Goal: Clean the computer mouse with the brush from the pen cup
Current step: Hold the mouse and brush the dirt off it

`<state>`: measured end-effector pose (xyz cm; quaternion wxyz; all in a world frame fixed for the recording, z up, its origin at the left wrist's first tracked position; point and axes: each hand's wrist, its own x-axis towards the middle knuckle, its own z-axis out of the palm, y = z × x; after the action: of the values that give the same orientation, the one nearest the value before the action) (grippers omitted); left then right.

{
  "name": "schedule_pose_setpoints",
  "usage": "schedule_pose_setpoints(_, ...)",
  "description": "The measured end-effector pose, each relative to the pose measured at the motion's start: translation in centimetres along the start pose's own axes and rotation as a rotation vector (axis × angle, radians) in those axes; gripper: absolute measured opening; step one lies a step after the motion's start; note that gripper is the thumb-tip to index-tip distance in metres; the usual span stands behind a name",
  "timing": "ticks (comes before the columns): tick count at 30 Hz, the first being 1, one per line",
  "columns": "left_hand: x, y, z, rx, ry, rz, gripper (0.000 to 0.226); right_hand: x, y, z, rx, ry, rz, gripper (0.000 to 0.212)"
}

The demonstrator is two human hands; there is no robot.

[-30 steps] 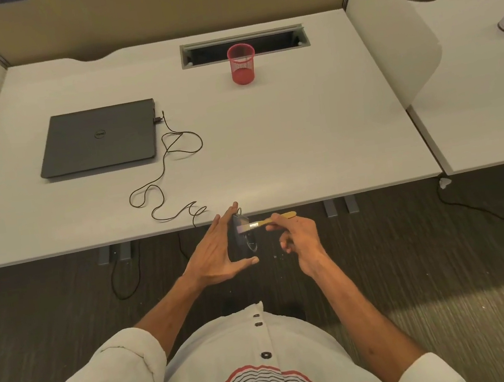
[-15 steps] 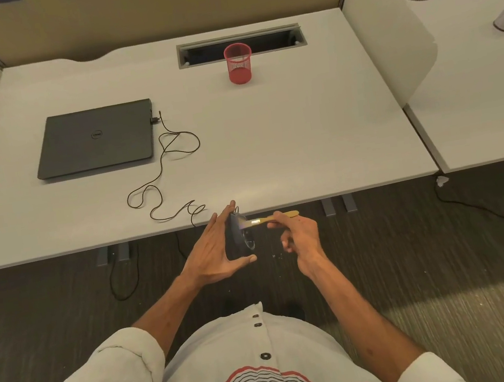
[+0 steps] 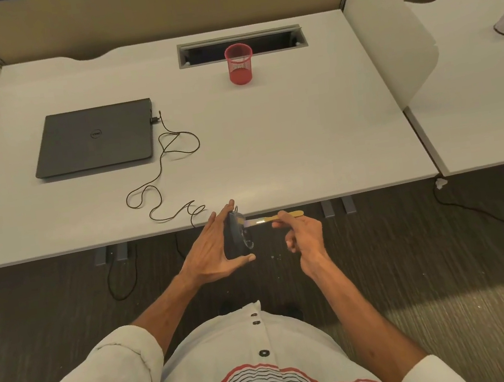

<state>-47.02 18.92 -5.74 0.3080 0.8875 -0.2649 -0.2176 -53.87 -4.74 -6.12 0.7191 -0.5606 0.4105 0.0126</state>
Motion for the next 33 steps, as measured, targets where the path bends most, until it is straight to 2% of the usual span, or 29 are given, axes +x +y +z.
schedule_pose_setpoints(2,0.1,0.0,0.0,0.003,-0.002,0.008,0.133,-0.4,0.3,0.1,-0.038,-0.062,-0.018,0.019)
schedule_pose_setpoints(4,0.2,0.1,0.0,-0.003,-0.010,0.008,0.133,-0.5,0.6,0.2,-0.080,-0.050,-0.027,0.021)
schedule_pose_setpoints(10,0.4,-0.1,-0.2,-0.005,-0.017,-0.005,0.133,0.2,1.0,-0.7,-0.135,0.156,0.003,0.018)
schedule_pose_setpoints(14,0.5,-0.1,-0.2,-0.001,-0.015,-0.013,0.133,0.1,0.6,-0.7,-0.018,0.057,-0.027,0.019)
schedule_pose_setpoints(18,0.6,0.0,-0.2,0.001,-0.014,-0.008,0.133,-0.6,0.4,0.5,-0.070,-0.057,-0.091,0.019)
schedule_pose_setpoints(25,0.5,-0.1,-0.3,-0.012,-0.016,-0.018,0.133,-0.4,1.2,0.8,-0.261,0.033,-0.159,0.023)
schedule_pose_setpoints(28,0.3,-0.4,-0.3,-0.006,-0.020,-0.020,0.133,-0.4,1.0,0.3,-0.255,0.052,-0.188,0.022)
schedule_pose_setpoints(31,0.3,-0.5,-0.2,0.006,-0.021,-0.023,0.134,-0.6,0.5,0.4,-0.230,0.070,-0.303,0.016)
schedule_pose_setpoints(33,0.3,-0.5,-0.1,0.012,-0.021,-0.026,0.134,-0.8,0.0,0.7,-0.249,0.017,-0.390,0.010)
